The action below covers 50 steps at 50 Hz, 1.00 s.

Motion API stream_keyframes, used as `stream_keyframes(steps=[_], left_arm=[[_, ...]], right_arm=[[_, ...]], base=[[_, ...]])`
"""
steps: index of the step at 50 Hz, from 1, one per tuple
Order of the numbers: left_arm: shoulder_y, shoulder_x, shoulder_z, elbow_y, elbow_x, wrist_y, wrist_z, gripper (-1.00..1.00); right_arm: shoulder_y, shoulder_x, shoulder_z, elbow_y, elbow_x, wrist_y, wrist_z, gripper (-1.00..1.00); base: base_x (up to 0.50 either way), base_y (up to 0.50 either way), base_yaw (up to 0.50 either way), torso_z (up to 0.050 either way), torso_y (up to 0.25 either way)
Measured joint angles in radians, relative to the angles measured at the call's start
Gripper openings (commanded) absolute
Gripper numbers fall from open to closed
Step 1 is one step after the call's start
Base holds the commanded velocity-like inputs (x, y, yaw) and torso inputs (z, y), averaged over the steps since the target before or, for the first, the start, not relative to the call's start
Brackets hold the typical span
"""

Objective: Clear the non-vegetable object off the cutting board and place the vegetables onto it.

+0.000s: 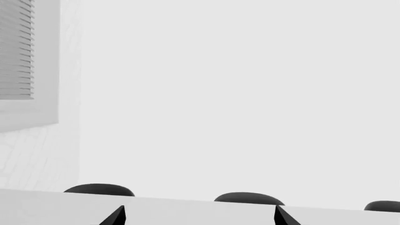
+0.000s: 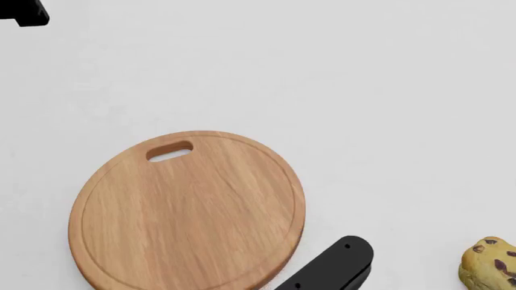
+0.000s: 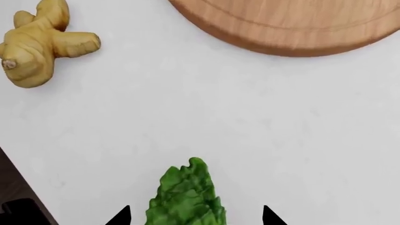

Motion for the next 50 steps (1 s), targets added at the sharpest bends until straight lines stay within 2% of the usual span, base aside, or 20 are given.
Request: stream_keyframes(steps=[15,16,30,50], left_arm=[[-0.002,-0.002,0.002,-0.001,-0.003,0.000,-0.003,1.00],[-0.002,-0.002,0.002,0.000,-0.003,-0.001,-0.003,1.00],[0.002,-0.005,0.001,0.003,-0.008,0.000,-0.006,1.00],[0.000,-0.007,0.001,0.005,-0.015,0.000,-0.009,1.00]], right_arm=[[-0.063,0.016,-0.002,-0.015,-0.052,-0.012,-0.038,1.00],[-0.067,0.017,-0.002,-0.017,-0.055,-0.014,-0.040,-1.00],[-0.044,0.014,-0.009,-0.016,-0.045,-0.017,-0.021,-1.00],[0.196,-0.079,-0.012,0.161,0.064,0.121,0.039,-1.00]], base=[[0.00,0.00,0.00,0.000,0.000],[0.00,0.00,0.00,0.000,0.000],[0.00,0.00,0.00,0.000,0.000],[0.00,0.00,0.00,0.000,0.000]])
